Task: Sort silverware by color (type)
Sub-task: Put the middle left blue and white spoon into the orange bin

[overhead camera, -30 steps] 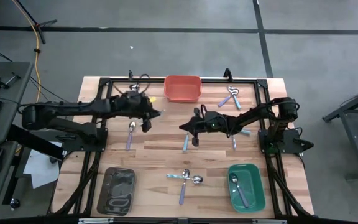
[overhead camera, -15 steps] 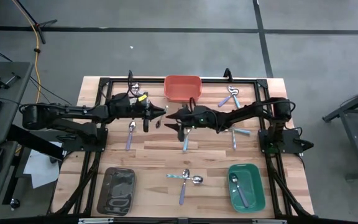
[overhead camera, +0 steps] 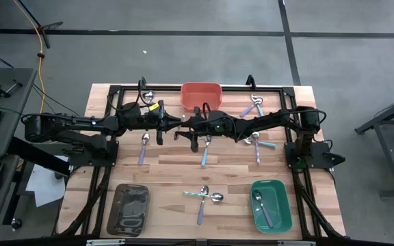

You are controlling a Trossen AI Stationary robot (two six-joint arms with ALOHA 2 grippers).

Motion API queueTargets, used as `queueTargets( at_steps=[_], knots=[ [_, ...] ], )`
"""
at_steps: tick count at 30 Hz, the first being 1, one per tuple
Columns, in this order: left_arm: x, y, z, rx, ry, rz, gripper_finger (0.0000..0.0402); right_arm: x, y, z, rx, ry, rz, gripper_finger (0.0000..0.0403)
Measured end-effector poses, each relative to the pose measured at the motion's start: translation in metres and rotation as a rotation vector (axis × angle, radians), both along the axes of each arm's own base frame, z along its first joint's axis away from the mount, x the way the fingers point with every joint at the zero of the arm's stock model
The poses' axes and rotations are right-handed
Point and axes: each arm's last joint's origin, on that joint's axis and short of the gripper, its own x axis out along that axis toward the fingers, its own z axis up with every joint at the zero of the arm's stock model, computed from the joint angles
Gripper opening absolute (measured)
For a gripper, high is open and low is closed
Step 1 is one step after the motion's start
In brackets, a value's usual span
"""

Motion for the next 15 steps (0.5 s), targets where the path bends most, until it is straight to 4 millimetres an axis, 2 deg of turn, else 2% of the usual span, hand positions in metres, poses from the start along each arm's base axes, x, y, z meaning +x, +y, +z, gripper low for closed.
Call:
queueTargets(
  at_steps=[5,9,15],
  knots=[
    [0.0001,-0.0003,0.0000,0.003,0.000,-0.007,0.0016,0.0000,-0.0005,0.0001,-0.005,-0.001,-0.005,0.0014],
    [-0.0002,-0.0002,0.0006,0.002,-0.002,-0.003,0.0037,0.0000,0.0000,0.0002,-0.003,-0.002,-0.008,0.0019],
    [-0.0060,-0.0007,0.0061,0.056,-0.003,0.015,0.0094,-0.0013,-0.0007,-0.0014,-0.006,0.043,-0.053,0.0005]
  ],
)
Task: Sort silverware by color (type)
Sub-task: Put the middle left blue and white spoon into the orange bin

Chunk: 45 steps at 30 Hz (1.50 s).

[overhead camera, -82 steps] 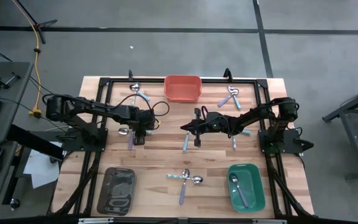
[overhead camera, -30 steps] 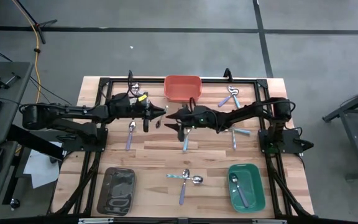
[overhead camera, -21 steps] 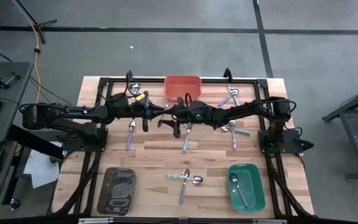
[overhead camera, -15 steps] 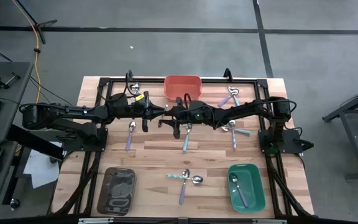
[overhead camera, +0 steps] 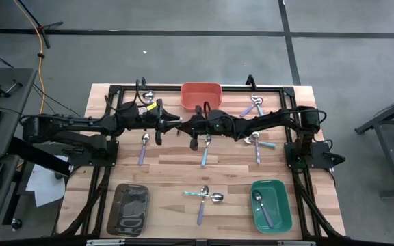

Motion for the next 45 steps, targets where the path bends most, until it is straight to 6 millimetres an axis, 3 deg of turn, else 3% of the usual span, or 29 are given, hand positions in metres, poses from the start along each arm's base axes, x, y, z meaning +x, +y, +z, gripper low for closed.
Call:
queueTargets(
  at_steps=[5,9,14,18,25,30,39,45],
  knots=[
    [-0.008,0.001,-0.002,0.053,0.067,0.087,0.0121,-0.003,-0.011,0.015,-0.014,0.149,-0.107,0.0003],
    [-0.021,-0.003,-0.019,0.057,0.086,0.096,0.0125,-0.004,-0.032,0.041,-0.042,0.328,-0.219,0.0002],
    [-0.039,-0.005,-0.039,0.074,0.068,0.131,0.0126,-0.008,-0.078,0.079,-0.038,0.504,-0.321,0.0002],
    [-0.046,-0.005,-0.044,0.079,0.047,0.141,0.0126,-0.012,-0.123,0.087,0.017,0.635,-0.329,0.0001],
    [-0.048,-0.002,-0.045,0.077,0.052,0.162,0.0126,-0.002,-0.187,0.061,0.065,0.874,-0.323,0.0001],
    [-0.048,-0.002,-0.045,0.041,0.046,0.162,0.0126,0.006,-0.215,0.032,0.103,1.018,-0.280,0.0001],
    [-0.048,-0.002,-0.045,0.043,0.047,0.162,0.0126,0.015,-0.228,-0.011,0.155,1.130,-0.208,0.0000],
    [-0.048,-0.002,-0.045,0.043,0.047,0.162,0.0126,0.014,-0.227,-0.019,0.163,1.150,-0.200,0.0000]
  ],
)
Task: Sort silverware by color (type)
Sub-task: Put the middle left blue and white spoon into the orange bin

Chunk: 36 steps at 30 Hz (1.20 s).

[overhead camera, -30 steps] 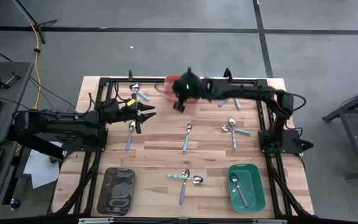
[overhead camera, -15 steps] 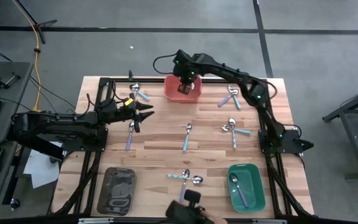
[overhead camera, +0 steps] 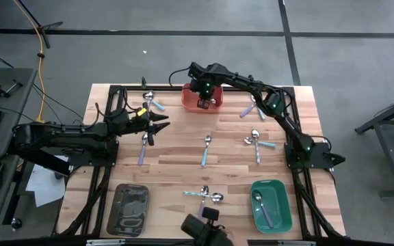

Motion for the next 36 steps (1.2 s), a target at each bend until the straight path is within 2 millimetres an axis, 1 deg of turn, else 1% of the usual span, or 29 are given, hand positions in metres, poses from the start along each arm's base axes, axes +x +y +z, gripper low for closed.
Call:
queueTargets(
  at_steps=[7,13,23,34,36],
  knots=[
    [0.000,0.000,0.000,0.001,0.001,0.000,0.0126,0.002,-0.001,-0.001,-0.005,-0.023,-0.009,0.0006],
    [0.000,0.000,0.000,0.001,0.001,0.001,0.0126,0.004,-0.002,-0.011,0.012,-0.014,-0.008,0.0010],
    [0.000,0.000,0.000,0.001,0.001,0.001,0.0126,0.007,-0.004,-0.012,-0.004,-0.037,-0.006,0.0012],
    [0.000,0.000,0.000,0.001,0.001,0.001,0.0126,0.006,-0.003,-0.012,0.006,-0.024,-0.010,0.0012],
    [0.000,0.000,0.000,0.001,0.001,0.001,0.0126,0.006,-0.003,-0.012,0.007,-0.023,-0.011,0.0018]
  ],
)
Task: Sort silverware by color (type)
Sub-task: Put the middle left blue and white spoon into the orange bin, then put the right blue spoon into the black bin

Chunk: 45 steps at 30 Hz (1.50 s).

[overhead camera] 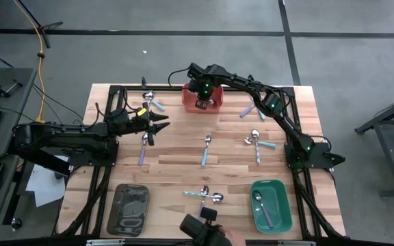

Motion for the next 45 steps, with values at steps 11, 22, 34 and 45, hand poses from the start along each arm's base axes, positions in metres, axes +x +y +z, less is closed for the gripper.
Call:
queueTargets(
  at_steps=[11,22,34,45],
  knots=[
    [0.000,0.000,0.000,0.000,0.000,0.000,0.0126,0.000,-0.001,0.000,-0.014,0.010,-0.025,0.0119],
    [0.000,0.000,0.000,0.033,0.009,-0.001,0.0126,-0.007,0.016,0.064,-0.185,-0.040,0.037,0.0046],
    [0.000,0.000,-0.001,0.032,0.023,-0.002,0.0126,0.036,0.062,0.098,-0.082,-0.485,0.282,0.0001],
    [0.000,0.000,-0.002,0.043,0.036,-0.004,0.0126,0.073,0.087,0.090,-0.145,-0.668,0.248,0.0000]
  ],
)
